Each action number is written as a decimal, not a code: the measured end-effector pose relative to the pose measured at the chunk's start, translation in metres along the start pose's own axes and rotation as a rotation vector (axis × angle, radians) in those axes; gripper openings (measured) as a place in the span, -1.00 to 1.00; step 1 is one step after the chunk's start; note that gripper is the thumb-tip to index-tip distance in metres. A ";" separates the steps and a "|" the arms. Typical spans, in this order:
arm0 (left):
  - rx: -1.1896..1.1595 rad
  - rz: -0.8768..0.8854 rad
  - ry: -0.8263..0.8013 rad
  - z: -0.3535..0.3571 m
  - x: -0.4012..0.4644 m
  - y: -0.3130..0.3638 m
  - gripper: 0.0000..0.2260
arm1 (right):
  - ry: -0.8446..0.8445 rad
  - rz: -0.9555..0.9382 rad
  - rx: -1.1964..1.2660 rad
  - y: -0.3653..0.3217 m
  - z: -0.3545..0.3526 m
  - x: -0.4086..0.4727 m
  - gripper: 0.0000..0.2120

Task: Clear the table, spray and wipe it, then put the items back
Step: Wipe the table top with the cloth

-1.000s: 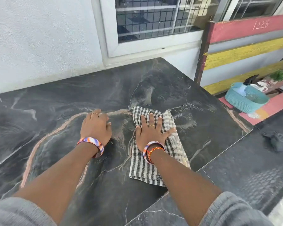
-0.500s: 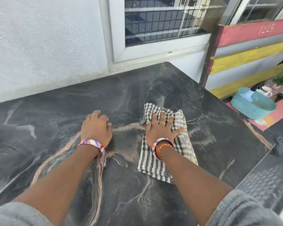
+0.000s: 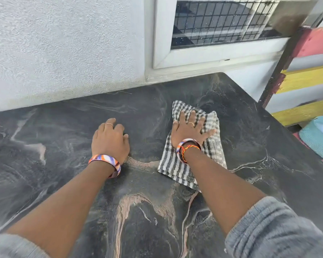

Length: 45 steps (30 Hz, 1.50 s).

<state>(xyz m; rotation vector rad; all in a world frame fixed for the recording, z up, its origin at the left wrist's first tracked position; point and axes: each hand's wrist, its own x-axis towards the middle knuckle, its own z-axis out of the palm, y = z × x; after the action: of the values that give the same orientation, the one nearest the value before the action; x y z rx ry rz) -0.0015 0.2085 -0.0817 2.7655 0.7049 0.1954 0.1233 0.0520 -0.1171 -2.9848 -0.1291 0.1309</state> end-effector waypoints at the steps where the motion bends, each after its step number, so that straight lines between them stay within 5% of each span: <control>1: 0.000 -0.024 0.007 0.002 0.006 -0.001 -0.74 | -0.003 -0.011 -0.004 -0.006 0.000 0.011 -0.50; 16: 0.026 -0.174 0.088 -0.002 0.031 -0.033 -0.73 | -0.049 -0.255 -0.007 -0.088 0.001 0.095 -0.49; 33: 0.024 -0.167 0.101 -0.015 0.004 -0.063 -0.73 | -0.128 -0.858 -0.045 -0.177 0.022 0.047 -0.53; 45: 0.006 0.038 0.025 -0.036 -0.051 -0.068 -0.73 | -0.104 -0.625 -0.077 -0.132 0.023 -0.046 -0.55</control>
<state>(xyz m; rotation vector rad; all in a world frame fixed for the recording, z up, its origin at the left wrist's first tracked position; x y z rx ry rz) -0.0838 0.2496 -0.0716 2.7885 0.6613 0.2368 0.0648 0.1808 -0.1160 -2.8473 -1.0754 0.2067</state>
